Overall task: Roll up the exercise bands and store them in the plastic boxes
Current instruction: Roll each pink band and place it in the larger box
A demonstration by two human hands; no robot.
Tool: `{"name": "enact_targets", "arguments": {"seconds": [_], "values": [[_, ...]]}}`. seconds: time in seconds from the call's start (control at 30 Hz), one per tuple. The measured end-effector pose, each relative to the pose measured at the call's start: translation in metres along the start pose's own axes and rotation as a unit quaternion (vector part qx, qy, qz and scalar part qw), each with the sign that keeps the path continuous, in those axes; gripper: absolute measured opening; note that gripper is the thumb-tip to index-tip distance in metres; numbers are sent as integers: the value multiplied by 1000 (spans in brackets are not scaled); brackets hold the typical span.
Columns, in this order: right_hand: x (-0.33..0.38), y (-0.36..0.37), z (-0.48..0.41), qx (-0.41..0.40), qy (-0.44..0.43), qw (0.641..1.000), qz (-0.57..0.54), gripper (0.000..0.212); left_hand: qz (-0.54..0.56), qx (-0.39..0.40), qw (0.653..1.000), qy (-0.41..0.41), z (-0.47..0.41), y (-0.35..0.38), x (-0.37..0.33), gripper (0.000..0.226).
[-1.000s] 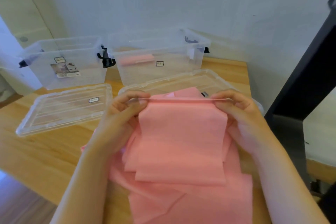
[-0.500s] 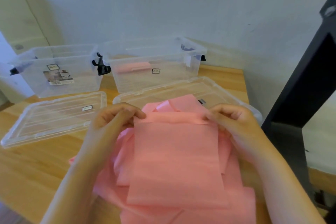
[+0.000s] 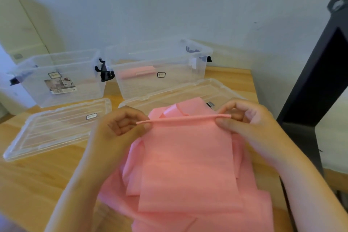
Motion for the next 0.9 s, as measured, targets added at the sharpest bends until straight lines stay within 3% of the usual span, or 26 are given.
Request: {"name": "enact_targets", "arguments": {"seconds": [0.13,0.2,0.3,0.37,0.43,0.47,0.53,0.7,0.83,0.9], "values": [[-1,1,1,-10,-5,996,-92,17,103,46,994,-16,3,3,2,12],[-6,3,-1,-19,-5,988,-154,25,142,58,988,-16,3,2,5,32],[-10,6,-5,-10,-8,979,-205,14,190,56,980,-13,2,-2,8,51],[-12,6,-6,0,-11,976,-217,14,198,55,979,-5,2,-3,9,47],[-12,5,-5,16,-15,975,-220,19,198,58,978,-3,1,-6,12,26],[-12,4,-4,22,-16,975,-219,20,202,61,978,-2,1,-6,10,14],[-8,3,-3,27,-23,981,-192,18,176,70,982,11,1,-6,4,15],[-4,2,-2,1,-22,999,-48,12,-5,-7,1000,26,0,-1,1,13],[-7,0,-2,-24,-4,1000,-4,21,-6,-21,1000,9,-2,-2,5,30],[-8,0,-2,-33,-5,999,12,15,-21,-26,999,8,-2,-2,6,22]]}}
Point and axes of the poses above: each hand's wrist, its own z-axis away from the middle knuckle, its own y-axis out of the palm, x = y × z, the point moved 3 cm from there along -z, towards the middle knuckle, and after that the axes turned 11 degrees about x, right-handed, at the moved point
